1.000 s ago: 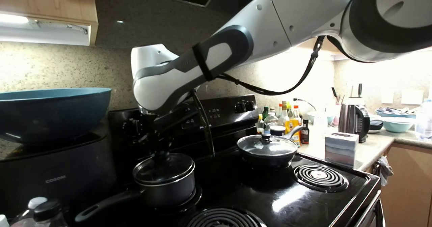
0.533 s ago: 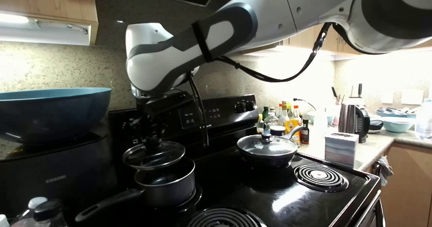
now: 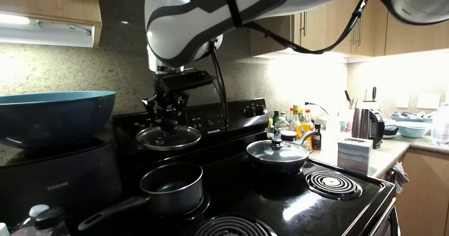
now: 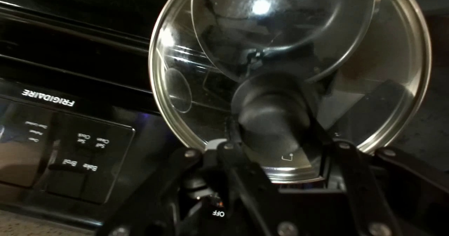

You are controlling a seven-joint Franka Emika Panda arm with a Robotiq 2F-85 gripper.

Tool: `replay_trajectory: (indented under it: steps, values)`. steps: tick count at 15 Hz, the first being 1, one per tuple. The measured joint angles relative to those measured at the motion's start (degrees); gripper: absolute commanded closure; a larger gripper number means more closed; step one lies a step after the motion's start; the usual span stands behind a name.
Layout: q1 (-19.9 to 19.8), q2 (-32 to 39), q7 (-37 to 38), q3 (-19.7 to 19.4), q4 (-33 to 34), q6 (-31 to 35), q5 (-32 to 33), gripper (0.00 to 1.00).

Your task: Remove the glass lid from the black pot.

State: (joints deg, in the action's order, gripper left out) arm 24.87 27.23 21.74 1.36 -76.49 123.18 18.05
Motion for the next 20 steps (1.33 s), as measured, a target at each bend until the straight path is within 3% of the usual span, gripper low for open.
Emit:
replay_trajectory:
  steps: [6, 7, 13, 20]
  values:
    - [-0.08, -5.52, 2.38, -1.12, -6.59, 0.35, 0.0, 0.53]
    - [-0.08, -5.51, 2.39, -1.12, -6.74, 0.43, 0.0, 0.78]
    - [-1.2, -4.8, 2.4, -0.56, -7.8, 0.25, 0.05, 0.78]
    - [-4.86, -8.25, 7.21, -3.13, -14.89, 0.2, 3.8, 0.78]
